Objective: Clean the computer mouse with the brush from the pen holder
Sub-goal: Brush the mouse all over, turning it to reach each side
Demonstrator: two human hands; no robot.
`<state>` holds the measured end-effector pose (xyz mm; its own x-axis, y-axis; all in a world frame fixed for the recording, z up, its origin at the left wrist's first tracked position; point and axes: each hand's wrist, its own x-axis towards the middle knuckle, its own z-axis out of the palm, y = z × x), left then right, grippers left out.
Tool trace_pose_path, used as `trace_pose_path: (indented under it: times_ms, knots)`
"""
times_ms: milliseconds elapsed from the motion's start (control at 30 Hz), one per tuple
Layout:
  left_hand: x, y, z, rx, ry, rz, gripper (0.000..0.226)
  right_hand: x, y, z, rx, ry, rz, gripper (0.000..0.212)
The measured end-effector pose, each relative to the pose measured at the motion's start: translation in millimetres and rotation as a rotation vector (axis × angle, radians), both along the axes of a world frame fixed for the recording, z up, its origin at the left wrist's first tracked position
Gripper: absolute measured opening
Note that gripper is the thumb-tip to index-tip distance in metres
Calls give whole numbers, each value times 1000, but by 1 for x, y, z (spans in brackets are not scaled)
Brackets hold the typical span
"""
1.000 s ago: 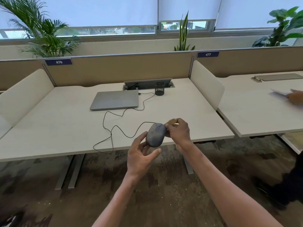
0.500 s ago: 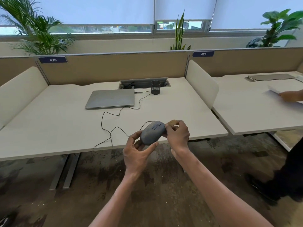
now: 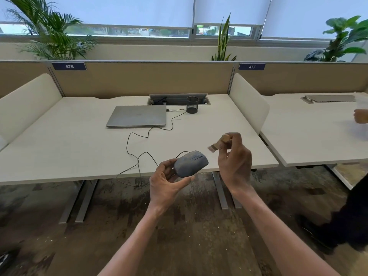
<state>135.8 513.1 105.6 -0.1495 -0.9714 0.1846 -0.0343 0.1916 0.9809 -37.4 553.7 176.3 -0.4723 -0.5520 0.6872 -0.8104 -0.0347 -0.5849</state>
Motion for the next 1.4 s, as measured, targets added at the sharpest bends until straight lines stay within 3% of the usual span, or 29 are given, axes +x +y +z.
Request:
trace_pose_path:
  times_ms: [200, 333, 533, 800, 967, 1067, 1233, 1400]
  knots:
    - [-1, 1, -3, -5, -26, -1, 72, -4, 4, 24, -35, 106, 218, 17]
    - [-1, 1, 0, -31, -43, -10, 70, 9, 7, 47, 85, 140, 443, 28]
    - [0, -5, -4, -7, -65, -9, 69, 32, 0, 62, 347, 299, 724, 29]
    - [3, -4, -1, -50, -110, 1, 54, 61, -28, 73, 458, 516, 809, 20]
    - [6, -5, 0, -74, -95, 18, 64, 75, -41, 84, 412, 620, 819, 16]
    - [8, -3, 0, -75, -89, 21, 75, 76, -50, 88, 415, 621, 789, 18]
    - [11, -7, 0, -96, -152, 43, 65, 81, -50, 89, 461, 595, 853, 16]
    - [11, -6, 3, -94, -123, 22, 70, 77, -60, 87, 456, 599, 776, 17]
